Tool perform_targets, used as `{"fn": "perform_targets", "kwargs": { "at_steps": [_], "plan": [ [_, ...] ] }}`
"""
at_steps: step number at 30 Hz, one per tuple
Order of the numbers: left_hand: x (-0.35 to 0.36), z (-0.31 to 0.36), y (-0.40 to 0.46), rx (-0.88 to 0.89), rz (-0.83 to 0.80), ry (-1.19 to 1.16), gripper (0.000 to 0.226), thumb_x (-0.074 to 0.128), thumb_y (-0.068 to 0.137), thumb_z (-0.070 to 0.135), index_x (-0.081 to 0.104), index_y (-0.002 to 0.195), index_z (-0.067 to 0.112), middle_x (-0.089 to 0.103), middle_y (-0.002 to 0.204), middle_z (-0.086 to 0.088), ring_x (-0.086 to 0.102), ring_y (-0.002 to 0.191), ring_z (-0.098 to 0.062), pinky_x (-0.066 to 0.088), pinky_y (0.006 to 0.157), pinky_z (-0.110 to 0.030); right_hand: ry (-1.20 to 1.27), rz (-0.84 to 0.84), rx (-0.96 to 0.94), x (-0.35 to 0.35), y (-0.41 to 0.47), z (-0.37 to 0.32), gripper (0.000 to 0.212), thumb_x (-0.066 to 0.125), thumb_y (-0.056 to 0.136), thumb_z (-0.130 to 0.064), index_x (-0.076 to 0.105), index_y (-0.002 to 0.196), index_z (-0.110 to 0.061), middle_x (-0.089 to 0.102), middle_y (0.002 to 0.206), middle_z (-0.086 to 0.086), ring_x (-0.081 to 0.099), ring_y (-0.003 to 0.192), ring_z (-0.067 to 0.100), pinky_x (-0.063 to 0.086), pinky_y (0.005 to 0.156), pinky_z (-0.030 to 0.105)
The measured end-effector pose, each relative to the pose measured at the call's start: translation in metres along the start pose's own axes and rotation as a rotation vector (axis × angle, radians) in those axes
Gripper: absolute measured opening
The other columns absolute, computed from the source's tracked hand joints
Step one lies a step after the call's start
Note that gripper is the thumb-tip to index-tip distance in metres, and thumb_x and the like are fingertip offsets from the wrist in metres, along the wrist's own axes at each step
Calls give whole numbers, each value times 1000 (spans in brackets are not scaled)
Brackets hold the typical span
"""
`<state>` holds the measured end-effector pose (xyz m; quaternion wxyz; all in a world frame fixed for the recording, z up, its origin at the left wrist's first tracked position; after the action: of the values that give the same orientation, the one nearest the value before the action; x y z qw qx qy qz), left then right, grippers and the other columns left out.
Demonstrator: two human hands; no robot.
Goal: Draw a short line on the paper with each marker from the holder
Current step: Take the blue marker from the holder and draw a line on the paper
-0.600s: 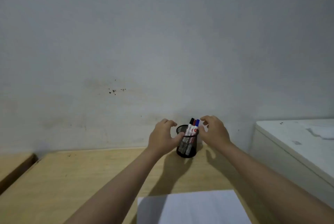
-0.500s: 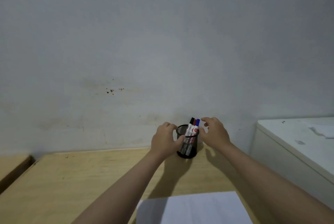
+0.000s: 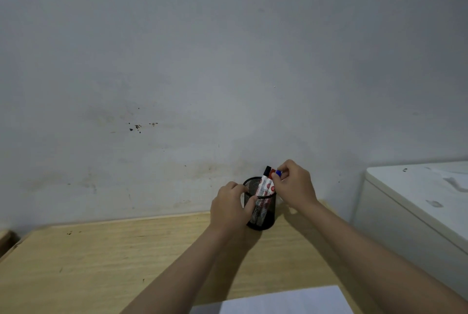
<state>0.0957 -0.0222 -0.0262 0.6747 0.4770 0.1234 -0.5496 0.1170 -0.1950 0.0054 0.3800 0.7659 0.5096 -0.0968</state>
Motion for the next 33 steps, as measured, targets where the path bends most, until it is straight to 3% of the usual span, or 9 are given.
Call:
{"fn": "perform_targets", "kwargs": {
  "at_steps": [6,9,11,15,17,21,26,30,33],
  "plan": [
    [-15,12,-5,-58,15,-149,27,60,82,37,64,97,15,61,102,-1,57,98,-18,48,77,-31,77,49,-137,-38,-12,-38,6,63,75,-6,61,80,-9,58,63,-4,54,53,7,48,57,23],
    [-36,32,-17,-110,20,-502,15,63,83,27,61,96,19,66,91,2,65,87,-21,51,70,-23,141,180,-246,-70,-32,-59,10,66,73,-4,58,73,-9,61,64,-2,59,58,11,44,52,14],
    [-51,48,-26,-141,-13,-775,14,61,85,20,58,99,22,69,85,-4,69,79,-25,55,75,-32,231,248,-246,-84,-52,-66,15,69,72,-3,57,68,-9,63,63,0,62,65,13,47,53,17],
    [-80,74,-39,-178,21,-1078,14,62,86,14,61,99,16,71,94,-21,71,76,-21,56,70,-27,439,213,-189,-87,-90,-69,17,72,72,3,60,64,-6,65,65,2,64,64,9,53,59,19],
    [-91,79,-45,-187,50,-1076,13,65,84,15,62,96,17,71,96,-19,72,81,-24,53,65,-22,524,179,-186,-84,-106,-69,19,73,71,6,60,64,-6,68,71,5,67,70,10,57,67,23],
    [-101,79,-57,-272,39,-1045,13,70,78,15,65,90,20,71,101,-16,70,94,-29,55,75,-33,565,202,-279,-86,-128,-73,19,75,69,7,61,64,-4,69,78,7,70,77,15,58,70,29],
    [-115,85,-72,-259,21,-1034,23,73,75,4,66,95,13,68,97,-13,67,82,-20,57,72,-29,503,140,-431,-81,-148,-95,21,80,65,-2,69,70,-18,72,83,-1,70,81,13,58,69,26],
    [-132,77,-75,-148,95,-858,19,67,75,-3,63,83,15,70,100,-7,65,79,-19,56,77,-34,570,84,-290,-80,-145,-98,9,77,73,-6,73,74,-15,72,82,1,69,81,11,56,72,24],
    [-140,77,-80,-41,83,-650,27,66,76,1,54,74,25,67,84,4,64,80,-12,53,70,-21,620,120,-146,-82,-138,-105,5,75,76,-13,72,78,-17,70,76,0,64,68,5,52,65,18]
  ]
}}
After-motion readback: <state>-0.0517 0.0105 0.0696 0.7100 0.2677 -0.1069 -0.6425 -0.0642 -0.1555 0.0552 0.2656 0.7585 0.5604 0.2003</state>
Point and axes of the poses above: each hand's wrist, its own y-axis towards the middle knuckle, its own x-axis out of the palm, z = x × y, the point moved 5 cm from there along y, towards the middle knuckle
